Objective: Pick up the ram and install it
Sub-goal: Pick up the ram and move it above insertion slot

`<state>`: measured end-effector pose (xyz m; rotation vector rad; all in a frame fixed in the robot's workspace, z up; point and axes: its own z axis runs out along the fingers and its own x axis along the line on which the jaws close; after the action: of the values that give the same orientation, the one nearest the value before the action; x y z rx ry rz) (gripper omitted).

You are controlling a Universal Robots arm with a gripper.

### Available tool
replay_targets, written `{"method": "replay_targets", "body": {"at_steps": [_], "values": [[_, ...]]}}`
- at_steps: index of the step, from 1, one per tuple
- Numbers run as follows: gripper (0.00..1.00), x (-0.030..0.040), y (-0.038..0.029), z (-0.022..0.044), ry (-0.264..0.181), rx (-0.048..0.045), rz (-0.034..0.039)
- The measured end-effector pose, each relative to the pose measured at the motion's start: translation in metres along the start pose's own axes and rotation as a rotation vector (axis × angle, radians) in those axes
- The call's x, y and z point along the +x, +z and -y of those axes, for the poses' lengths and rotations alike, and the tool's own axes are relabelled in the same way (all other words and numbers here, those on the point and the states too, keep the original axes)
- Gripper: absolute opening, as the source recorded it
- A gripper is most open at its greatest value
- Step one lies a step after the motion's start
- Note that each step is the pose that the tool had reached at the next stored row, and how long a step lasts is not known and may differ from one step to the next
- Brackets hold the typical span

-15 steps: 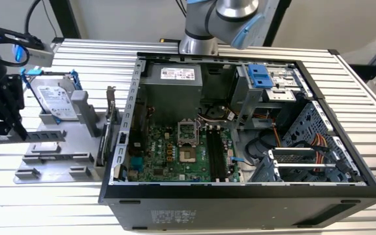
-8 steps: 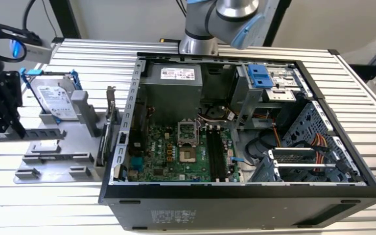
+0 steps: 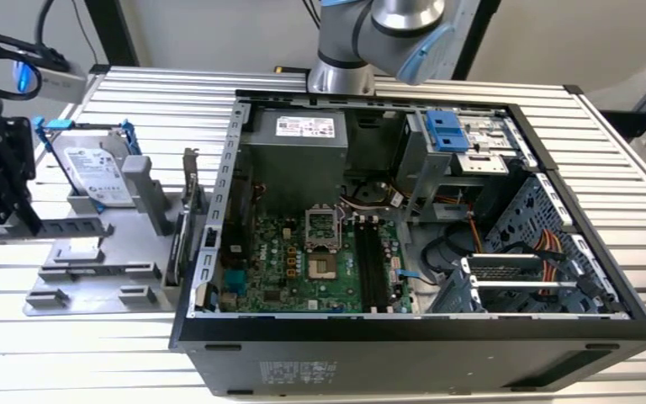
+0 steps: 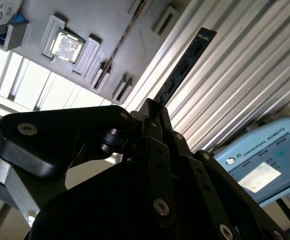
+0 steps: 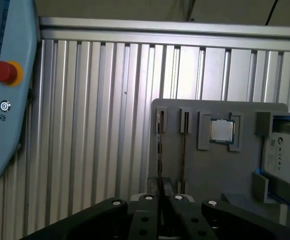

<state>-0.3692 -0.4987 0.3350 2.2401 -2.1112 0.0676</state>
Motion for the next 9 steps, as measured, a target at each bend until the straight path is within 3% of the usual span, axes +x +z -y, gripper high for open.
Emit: {"method": "replay_targets", "body": {"at_steps": [9], "values": [[0.0, 0.0004, -0.0046, -0.0001, 0.0, 0.0, 0.0]]}}
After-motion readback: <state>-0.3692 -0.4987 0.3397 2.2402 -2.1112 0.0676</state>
